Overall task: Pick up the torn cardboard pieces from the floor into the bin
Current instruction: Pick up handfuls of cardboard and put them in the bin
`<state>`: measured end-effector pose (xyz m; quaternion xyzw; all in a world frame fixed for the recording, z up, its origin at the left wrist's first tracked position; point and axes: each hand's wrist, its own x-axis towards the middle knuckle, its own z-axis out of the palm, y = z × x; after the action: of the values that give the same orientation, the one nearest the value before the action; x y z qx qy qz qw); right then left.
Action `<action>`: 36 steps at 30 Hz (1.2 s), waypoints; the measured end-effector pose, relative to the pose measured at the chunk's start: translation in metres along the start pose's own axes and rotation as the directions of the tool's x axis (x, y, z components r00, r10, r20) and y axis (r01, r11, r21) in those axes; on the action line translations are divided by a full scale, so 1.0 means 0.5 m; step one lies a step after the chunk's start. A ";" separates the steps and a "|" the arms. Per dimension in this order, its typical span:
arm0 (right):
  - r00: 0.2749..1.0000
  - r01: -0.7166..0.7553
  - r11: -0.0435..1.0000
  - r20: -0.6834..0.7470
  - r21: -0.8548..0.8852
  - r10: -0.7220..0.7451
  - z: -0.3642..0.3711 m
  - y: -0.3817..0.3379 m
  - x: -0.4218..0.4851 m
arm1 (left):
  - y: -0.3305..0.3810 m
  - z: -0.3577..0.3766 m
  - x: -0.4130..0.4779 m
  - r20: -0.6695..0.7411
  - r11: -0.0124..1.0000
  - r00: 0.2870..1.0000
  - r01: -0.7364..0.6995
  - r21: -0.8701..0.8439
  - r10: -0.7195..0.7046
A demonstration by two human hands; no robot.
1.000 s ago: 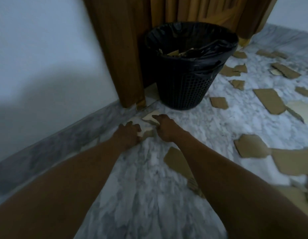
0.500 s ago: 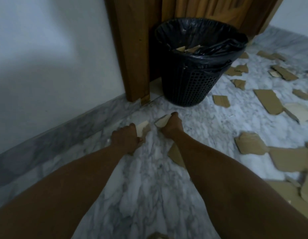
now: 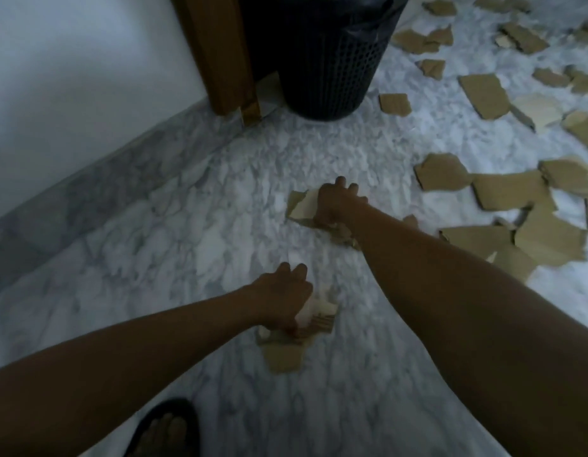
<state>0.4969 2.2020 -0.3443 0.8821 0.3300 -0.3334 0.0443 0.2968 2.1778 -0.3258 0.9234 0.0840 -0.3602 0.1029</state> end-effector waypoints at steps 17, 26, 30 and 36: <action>0.984 0.147 0.804 -0.171 0.576 -0.057 -0.145 0.269 -0.184 | 0.060 -0.040 -0.036 0.076 0.986 0.995 0.068 -0.155 -0.057; 0.996 -0.059 0.998 0.064 0.000 0.059 -0.082 0.308 -0.232 | 0.156 0.049 -0.034 -0.158 0.994 0.987 0.028 0.104 -0.011; 0.994 -0.105 0.969 0.041 0.222 0.098 -0.004 0.375 -0.245 | 0.157 0.024 -0.001 -0.158 0.996 0.986 0.056 0.069 -0.045; 0.988 0.004 0.989 -0.153 0.150 0.019 0.065 0.389 -0.266 | 0.154 -0.015 0.029 -0.036 0.999 0.999 0.031 -0.017 -0.032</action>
<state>0.5231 1.9674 -0.3147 0.9072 0.3032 -0.2880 -0.0463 0.3298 2.1064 -0.3202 0.9275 0.1033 -0.3442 0.1033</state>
